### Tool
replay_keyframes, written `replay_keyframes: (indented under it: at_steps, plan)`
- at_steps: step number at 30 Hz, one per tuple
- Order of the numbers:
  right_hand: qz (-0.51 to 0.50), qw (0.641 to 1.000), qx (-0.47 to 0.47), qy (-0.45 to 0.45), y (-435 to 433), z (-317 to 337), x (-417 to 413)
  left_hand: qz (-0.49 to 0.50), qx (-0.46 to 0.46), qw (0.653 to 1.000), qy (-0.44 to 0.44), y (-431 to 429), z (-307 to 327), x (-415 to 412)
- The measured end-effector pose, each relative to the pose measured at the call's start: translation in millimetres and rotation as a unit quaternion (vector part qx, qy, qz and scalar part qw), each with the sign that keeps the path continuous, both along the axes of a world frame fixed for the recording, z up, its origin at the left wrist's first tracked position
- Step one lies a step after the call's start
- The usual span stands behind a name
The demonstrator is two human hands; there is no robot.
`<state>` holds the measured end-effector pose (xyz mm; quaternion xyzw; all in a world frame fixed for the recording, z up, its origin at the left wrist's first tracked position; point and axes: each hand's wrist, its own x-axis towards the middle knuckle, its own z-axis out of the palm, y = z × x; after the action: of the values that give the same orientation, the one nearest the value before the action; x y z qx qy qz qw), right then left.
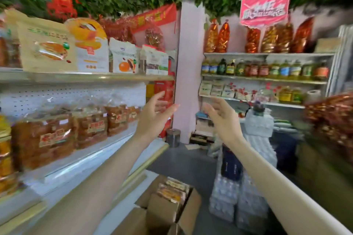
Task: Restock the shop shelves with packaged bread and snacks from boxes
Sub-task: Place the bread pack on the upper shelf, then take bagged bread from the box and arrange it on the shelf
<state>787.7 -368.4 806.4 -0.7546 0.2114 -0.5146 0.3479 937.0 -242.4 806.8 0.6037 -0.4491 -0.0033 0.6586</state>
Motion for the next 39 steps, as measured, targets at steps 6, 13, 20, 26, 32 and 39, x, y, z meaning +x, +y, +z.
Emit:
replay_keyframes:
  at_steps: [6, 13, 20, 26, 32, 39]
  plan:
    - [-0.049, 0.998, 0.028, 0.002, -81, -15, -57, -0.048, 0.028, 0.998, -0.002, -96, -19, -48]
    - [-0.087, 0.996, 0.036, 0.003, -192, -42, -69, -0.101, 0.045, 0.994, 0.006, -225, -47, -48]
    - [-0.103, 0.994, 0.03, 0.032, -337, -45, -18, -0.098, 0.061, 0.993, -0.001, -372, -59, 4]
    - [-0.081, 0.995, 0.044, 0.033, -448, -49, 53, -0.074, 0.069, 0.995, 0.002, -478, -62, 69]
    - [-0.031, 0.997, 0.044, 0.054, -543, -70, 131, -0.025, 0.064, 0.997, 0.024, -559, -83, 138]
    - [0.078, 0.991, 0.048, 0.094, -674, -95, 255, 0.081, 0.071, 0.991, 0.075, -652, -114, 225]
